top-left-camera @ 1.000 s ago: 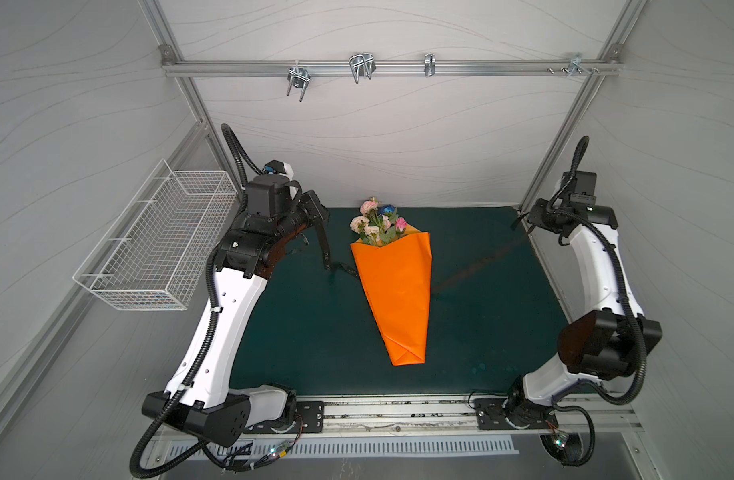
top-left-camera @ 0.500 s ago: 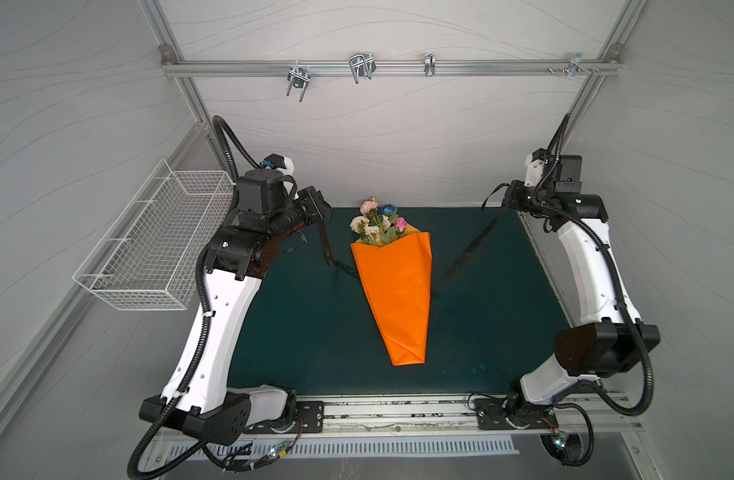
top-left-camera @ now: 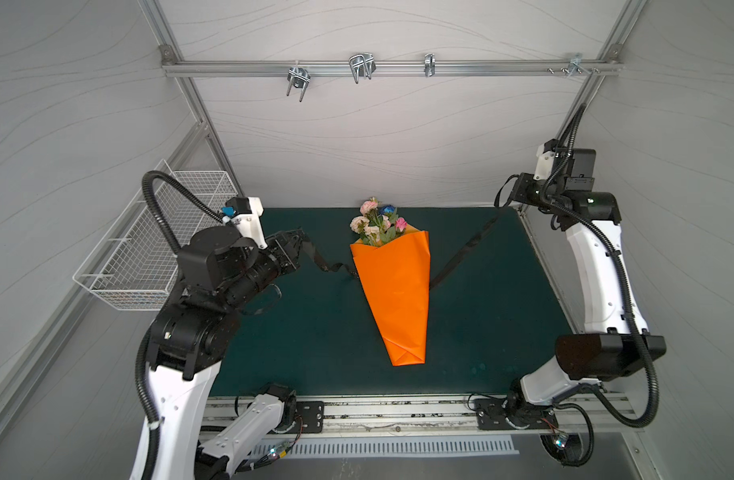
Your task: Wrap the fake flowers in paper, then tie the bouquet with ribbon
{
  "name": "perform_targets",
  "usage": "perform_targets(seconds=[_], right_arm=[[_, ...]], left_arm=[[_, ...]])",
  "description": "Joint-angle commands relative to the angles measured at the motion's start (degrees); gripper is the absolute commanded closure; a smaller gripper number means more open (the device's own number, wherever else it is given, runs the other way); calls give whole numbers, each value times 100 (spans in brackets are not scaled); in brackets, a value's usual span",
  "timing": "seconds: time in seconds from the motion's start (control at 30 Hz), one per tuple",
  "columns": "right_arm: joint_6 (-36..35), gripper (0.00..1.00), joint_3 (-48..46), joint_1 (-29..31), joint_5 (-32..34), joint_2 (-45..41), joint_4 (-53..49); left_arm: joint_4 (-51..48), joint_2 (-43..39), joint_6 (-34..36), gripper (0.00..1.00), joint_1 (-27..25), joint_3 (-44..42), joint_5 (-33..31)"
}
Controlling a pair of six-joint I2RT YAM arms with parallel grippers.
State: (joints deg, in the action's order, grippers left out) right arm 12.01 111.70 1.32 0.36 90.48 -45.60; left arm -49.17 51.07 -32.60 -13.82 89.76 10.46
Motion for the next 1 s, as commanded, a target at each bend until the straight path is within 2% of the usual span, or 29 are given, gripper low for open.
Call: perform_targets(seconds=[0.0,0.2,0.37,0.47,0.6,0.63,0.7,0.87,0.97], right_arm=[[-98,100,8,-113,282,-24,-195],[-41,100,154,-491,167,12,-334],[-76,100,212,-536,153,55,-369],[-72,100,285,-539,129,129,-400],[-158,100,419,-536,222,233,-484],[-165,100,436,-537,250,229,-515],[-174,100,395,-536,270,163,-543],[-146,100,2,-534,365,-162,-478],[-141,100,-240,-538,414,-274,-447]], left_arm=[[-136,-189,29,100,-15,167,212],[-793,-342,366,100,-15,473,-492],[-1130,-635,379,100,-15,409,-572],[-1296,-829,369,100,-15,325,-92],[-1290,-940,484,100,-15,404,1522],[-1297,-937,504,100,-15,471,1743],[-1386,-975,616,100,-15,663,1923],[-1955,-1110,1103,100,-15,1248,1713],[-2015,-1203,1206,100,-15,1488,1976]])
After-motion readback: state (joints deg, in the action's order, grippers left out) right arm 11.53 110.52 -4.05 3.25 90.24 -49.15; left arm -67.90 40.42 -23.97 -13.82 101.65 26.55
